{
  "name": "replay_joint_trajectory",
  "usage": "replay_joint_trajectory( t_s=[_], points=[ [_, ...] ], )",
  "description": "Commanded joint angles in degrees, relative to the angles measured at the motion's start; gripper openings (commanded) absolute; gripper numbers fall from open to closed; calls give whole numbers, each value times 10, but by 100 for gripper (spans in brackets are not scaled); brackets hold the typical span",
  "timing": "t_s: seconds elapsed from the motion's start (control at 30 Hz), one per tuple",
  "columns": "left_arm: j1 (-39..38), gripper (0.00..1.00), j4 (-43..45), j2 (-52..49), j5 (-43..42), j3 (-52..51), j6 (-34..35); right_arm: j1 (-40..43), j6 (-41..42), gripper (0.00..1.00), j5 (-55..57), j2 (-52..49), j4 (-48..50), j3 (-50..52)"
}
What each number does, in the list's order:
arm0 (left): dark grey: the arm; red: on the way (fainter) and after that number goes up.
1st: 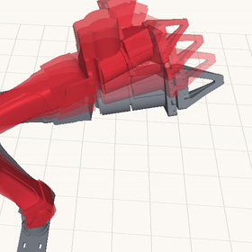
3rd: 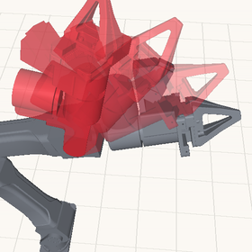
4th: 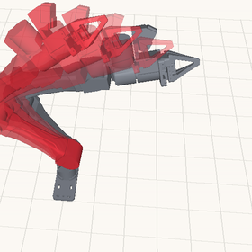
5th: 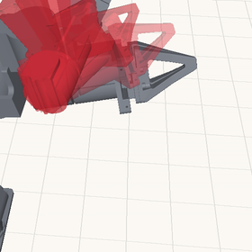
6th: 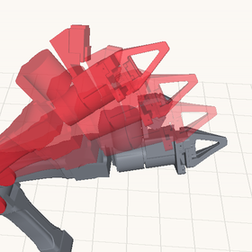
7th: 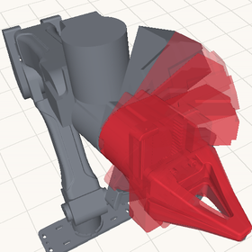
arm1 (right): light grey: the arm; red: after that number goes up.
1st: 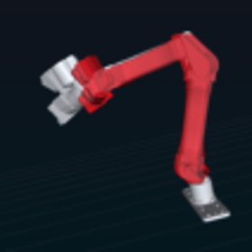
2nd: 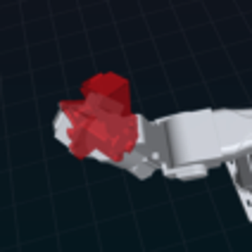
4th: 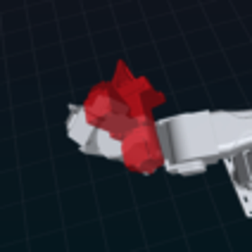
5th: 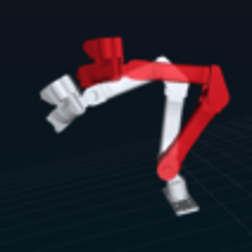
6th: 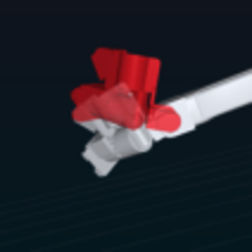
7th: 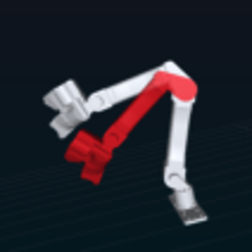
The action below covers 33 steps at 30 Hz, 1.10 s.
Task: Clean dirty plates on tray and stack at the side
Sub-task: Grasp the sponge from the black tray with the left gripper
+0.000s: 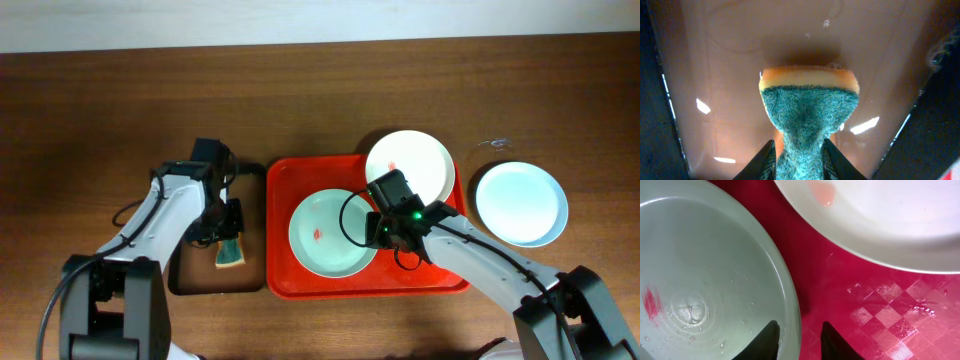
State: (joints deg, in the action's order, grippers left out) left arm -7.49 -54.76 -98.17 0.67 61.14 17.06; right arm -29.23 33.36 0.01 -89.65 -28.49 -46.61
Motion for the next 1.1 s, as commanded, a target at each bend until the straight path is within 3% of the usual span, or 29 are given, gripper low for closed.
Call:
replay_joint_trajectory(
  t_s=[0.0,0.13,0.27,0.33,0.37,0.4,0.5,0.67,0.7,0.77,0.83,0.9,0.93,1.07],
  points=[
    [0,29,35,-6,1,-44,-9,0,-2,29,7,-4,-1,-5],
    [0,25,100,-6,-47,-87,-9,0,-1,29,7,-4,0,-5],
    [0,2,102,-6,-41,-87,-9,0,-2,28,7,-4,-1,-5],
    [0,0,99,-3,-39,-82,-44,0,-14,25,-1,-4,0,-5],
    [0,0,99,2,-39,-76,-46,0,-31,23,-18,-4,0,-5],
    [0,0,93,16,-39,-64,-45,0,-32,12,-24,-4,0,-5],
    [0,0,59,82,-37,-39,-65,0,-31,4,-27,-4,0,-5],
    [0,0,41,171,-37,-34,-82,0,-31,11,-54,-4,2,-6],
    [0,0,26,172,-37,-24,-87,0,-31,26,-54,-4,4,-6],
    [0,0,11,172,-37,-7,-87,0,-31,34,-54,-4,9,-6],
    [0,0,10,172,-37,2,-87,0,-31,33,-54,-4,11,-6],
    [0,0,6,171,-37,3,-87,0,-31,17,-54,-4,13,-5],
    [0,0,1,170,-37,3,-87,0,-31,13,-54,-4,13,-5],
    [-2,0,-11,146,-39,2,-87,0,-31,25,-34,-4,14,-5]
  ],
)
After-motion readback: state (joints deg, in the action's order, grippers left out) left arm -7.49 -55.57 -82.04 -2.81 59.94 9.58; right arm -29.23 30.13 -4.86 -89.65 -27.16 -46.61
